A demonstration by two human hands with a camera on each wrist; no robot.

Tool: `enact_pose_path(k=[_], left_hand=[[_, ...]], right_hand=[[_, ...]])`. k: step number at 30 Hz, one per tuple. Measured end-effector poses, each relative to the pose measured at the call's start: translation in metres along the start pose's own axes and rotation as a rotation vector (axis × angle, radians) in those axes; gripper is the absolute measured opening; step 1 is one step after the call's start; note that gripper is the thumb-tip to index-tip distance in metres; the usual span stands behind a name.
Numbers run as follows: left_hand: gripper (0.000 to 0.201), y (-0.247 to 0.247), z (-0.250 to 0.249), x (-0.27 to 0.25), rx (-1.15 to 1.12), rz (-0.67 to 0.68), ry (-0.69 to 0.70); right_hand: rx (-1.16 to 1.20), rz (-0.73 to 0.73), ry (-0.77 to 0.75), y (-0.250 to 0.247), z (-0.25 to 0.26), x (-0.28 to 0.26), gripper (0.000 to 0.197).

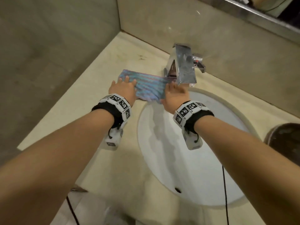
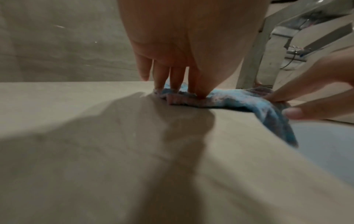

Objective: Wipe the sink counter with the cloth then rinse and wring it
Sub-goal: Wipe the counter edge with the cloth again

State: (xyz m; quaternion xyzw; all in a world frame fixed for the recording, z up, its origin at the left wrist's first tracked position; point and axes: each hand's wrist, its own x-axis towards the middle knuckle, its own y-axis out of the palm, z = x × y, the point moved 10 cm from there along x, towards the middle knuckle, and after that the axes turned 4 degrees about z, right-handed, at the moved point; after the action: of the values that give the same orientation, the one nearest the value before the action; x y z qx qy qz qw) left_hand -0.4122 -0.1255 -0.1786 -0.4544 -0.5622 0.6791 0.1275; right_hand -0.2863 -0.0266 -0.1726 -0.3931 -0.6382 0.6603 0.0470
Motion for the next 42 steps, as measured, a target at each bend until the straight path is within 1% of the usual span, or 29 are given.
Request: enact_pose_path(k=[2, 3, 6, 8, 10, 13, 16, 18, 21, 26, 30, 33, 35, 38, 42], left_hand=[[0.049, -0.006, 0.009, 0.006, 0.031, 0.014, 0.042], [0.048, -0.010, 0.014, 0.009, 0.041, 0.013, 0.066], [0.046, -0.016, 0.024, 0.014, 0.059, 0.004, 0.131], [0.046, -0.017, 0.025, 0.013, 0.066, 0.006, 0.167], [0.046, -0.018, 0.026, 0.013, 0.056, 0.002, 0.192], [0.046, -0.018, 0.035, 0.011, 0.056, 0.009, 0.191], [0.043, -0.016, 0.051, 0.010, 0.056, 0.001, 0.174], [0.042, -0.012, 0.061, 0.008, 0.048, 0.001, 0.157], [0.041, -0.003, 0.073, -0.003, 0.057, 0.011, 0.144], [0.040, 0.014, 0.093, -0.035, 0.070, 0.003, 0.087], [0.038, 0.035, 0.104, -0.072, 0.063, -0.002, 0.054], [0.037, 0.052, 0.109, -0.103, 0.047, -0.013, 0.032], [0.038, 0.066, 0.112, -0.124, 0.041, -0.014, 0.014], [0.042, 0.084, 0.113, -0.155, 0.045, -0.012, 0.002], [0.044, 0.103, 0.113, -0.187, 0.047, 0.024, -0.010]], right_hand=[[0.037, -0.029, 0.052, -0.005, 0.007, 0.007, 0.071], [0.035, -0.020, 0.078, -0.005, 0.009, 0.011, 0.074], [0.043, -0.012, 0.112, -0.006, 0.012, 0.016, 0.074], [0.048, -0.035, 0.113, -0.012, 0.013, 0.013, 0.069], [0.005, -0.032, 0.101, -0.018, 0.019, 0.008, 0.060], [-0.044, -0.031, 0.055, -0.024, 0.038, 0.004, 0.043], [-0.040, -0.052, 0.027, -0.028, 0.059, -0.001, 0.032], [-0.038, -0.067, 0.016, -0.029, 0.069, -0.005, 0.027], [-0.066, -0.085, -0.029, -0.029, 0.086, -0.014, 0.026], [-0.063, -0.106, -0.097, -0.021, 0.110, -0.038, 0.026], [-0.097, -0.095, -0.149, -0.005, 0.131, -0.064, 0.027], [-0.116, -0.113, -0.187, 0.010, 0.144, -0.089, 0.026], [-0.103, -0.136, -0.209, 0.020, 0.150, -0.107, 0.027], [-0.073, -0.127, -0.229, 0.034, 0.156, -0.131, 0.029], [-0.066, -0.125, -0.257, 0.048, 0.164, -0.158, 0.028]])
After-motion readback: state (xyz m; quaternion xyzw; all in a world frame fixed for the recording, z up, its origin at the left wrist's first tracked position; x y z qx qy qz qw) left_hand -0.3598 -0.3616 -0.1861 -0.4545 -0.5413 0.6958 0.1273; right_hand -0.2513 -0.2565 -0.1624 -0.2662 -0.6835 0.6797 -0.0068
